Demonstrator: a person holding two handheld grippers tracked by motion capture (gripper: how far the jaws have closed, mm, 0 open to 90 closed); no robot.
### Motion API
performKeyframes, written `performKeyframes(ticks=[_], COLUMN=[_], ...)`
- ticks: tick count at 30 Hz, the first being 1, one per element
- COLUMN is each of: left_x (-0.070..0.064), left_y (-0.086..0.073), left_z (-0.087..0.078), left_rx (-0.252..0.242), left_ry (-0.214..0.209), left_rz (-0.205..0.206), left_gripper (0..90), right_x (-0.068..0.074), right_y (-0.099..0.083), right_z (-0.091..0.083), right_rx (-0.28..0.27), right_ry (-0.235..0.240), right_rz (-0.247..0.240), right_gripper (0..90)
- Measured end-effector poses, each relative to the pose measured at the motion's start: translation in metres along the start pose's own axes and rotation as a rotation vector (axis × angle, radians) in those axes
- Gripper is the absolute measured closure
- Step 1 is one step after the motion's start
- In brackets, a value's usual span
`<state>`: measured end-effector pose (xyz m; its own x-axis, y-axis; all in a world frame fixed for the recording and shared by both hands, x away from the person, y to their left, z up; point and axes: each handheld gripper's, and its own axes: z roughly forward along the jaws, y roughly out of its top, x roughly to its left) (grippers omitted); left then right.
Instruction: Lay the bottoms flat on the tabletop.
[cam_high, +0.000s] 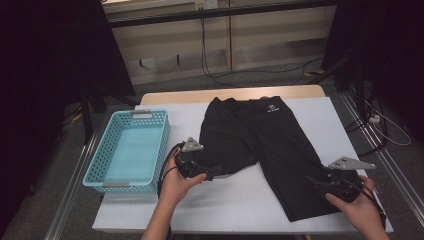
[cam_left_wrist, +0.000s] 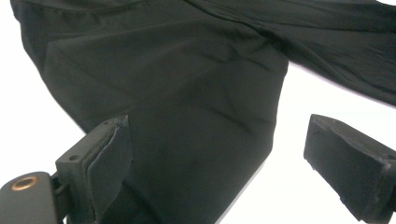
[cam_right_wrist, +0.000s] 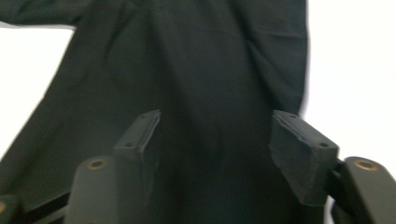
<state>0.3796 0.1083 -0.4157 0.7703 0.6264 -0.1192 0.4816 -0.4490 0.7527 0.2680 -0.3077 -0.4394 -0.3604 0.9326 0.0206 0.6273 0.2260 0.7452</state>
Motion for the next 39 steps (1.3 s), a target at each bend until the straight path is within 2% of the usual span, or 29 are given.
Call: performKeyframes(ticks=[7, 15, 17, 23, 26, 28, 34, 39], left_x=[0.008, 0.010, 0.011, 0.012, 0.015, 0.017, 0.019, 0.019], left_y=[-0.006, -0.008, -0.009, -0.014, -0.015, -0.016, -0.020, -0.020], left_z=[-0.004, -0.003, -0.003, -0.006, -0.006, -0.006, -0.010, -0.012], left_rx=[-0.004, -0.005, 0.000, -0.015, -0.013, -0.018, -0.018, -0.017], left_ry=[0.018, 0.020, 0.018, 0.011, 0.019, 0.029, 0.049, 0.067], left_rz=[-0.026, -0.036, -0.026, -0.067, -0.062, -0.079, -0.091, -0.086], left_gripper=[7.6, 7.6, 7.6, 5.7, 5.6, 5.4, 6.0, 7.9], right_x=[0.017, 0.025, 0.026, 0.036, 0.042, 0.046, 0.056, 0.064], right_y=[0.014, 0.025, 0.028, 0.041, 0.048, 0.053, 0.066, 0.066], right_z=[0.016, 0.024, 0.027, 0.037, 0.041, 0.044, 0.057, 0.062], right_rx=[-0.022, -0.038, -0.039, -0.054, -0.056, -0.062, -0.073, -0.068], right_ry=[0.049, 0.068, 0.077, 0.117, 0.122, 0.124, 0.139, 0.152], right_rz=[-0.018, -0.025, -0.017, -0.033, -0.050, -0.058, -0.069, -0.083], right_gripper=[20.5, 15.5, 15.2, 13.8, 13.4, 13.4, 12.5, 11.4])
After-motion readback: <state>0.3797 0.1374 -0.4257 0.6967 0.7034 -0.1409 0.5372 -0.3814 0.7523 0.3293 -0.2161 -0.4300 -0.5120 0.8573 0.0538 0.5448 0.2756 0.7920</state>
